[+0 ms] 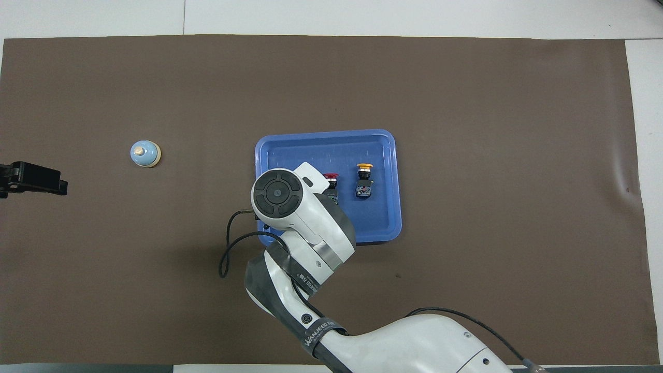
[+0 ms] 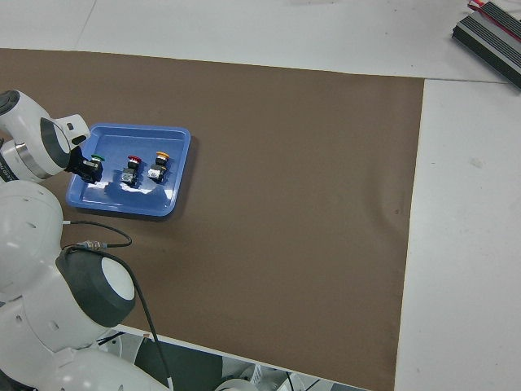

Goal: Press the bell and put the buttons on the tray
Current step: 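Carry the green button into the tray and release it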

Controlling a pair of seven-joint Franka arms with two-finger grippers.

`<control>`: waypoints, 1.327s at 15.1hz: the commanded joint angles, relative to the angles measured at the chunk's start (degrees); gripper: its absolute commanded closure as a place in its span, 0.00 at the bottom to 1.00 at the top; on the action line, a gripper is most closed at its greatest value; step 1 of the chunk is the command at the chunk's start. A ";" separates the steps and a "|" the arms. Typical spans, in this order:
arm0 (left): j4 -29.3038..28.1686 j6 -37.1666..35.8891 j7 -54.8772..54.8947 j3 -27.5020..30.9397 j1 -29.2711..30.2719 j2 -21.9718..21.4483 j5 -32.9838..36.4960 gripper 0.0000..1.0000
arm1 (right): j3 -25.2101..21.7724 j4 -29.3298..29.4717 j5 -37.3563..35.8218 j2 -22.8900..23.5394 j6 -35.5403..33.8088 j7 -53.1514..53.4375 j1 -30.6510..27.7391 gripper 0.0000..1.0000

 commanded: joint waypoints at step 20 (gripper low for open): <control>0.88 -0.79 0.29 0.31 -0.13 0.21 -0.58 0.00 | -0.77 -2.56 -0.30 -12.56 -8.74 0.13 -13.35 0.00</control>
